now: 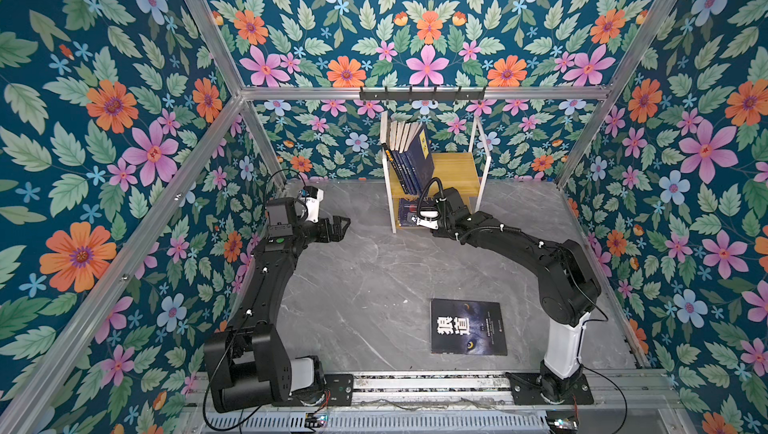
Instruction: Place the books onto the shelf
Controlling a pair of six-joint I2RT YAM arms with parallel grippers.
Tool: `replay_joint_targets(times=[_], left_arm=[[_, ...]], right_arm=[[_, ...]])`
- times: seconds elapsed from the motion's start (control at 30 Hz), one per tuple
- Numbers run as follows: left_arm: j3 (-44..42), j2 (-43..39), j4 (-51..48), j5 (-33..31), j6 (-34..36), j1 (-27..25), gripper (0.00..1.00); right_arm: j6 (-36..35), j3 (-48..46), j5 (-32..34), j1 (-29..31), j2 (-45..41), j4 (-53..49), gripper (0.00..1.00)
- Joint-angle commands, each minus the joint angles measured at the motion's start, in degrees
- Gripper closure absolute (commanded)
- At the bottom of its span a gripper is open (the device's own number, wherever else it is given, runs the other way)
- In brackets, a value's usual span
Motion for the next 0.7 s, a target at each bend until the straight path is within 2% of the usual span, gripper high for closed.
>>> replay_joint_targets(times=[0.0, 0.67], left_arm=[[0.10, -0.47, 0.38, 0.28, 0.07, -0.06, 0.00], [-0.11, -0.58, 0.43, 0.18, 0.24, -0.14, 0.00]], right_arm=[[1.30, 1.30, -2.05, -0.66, 1.17, -3.06, 0.52], [3.05, 8.08, -4.68, -1.55, 7.25, -8.75, 0.50]])
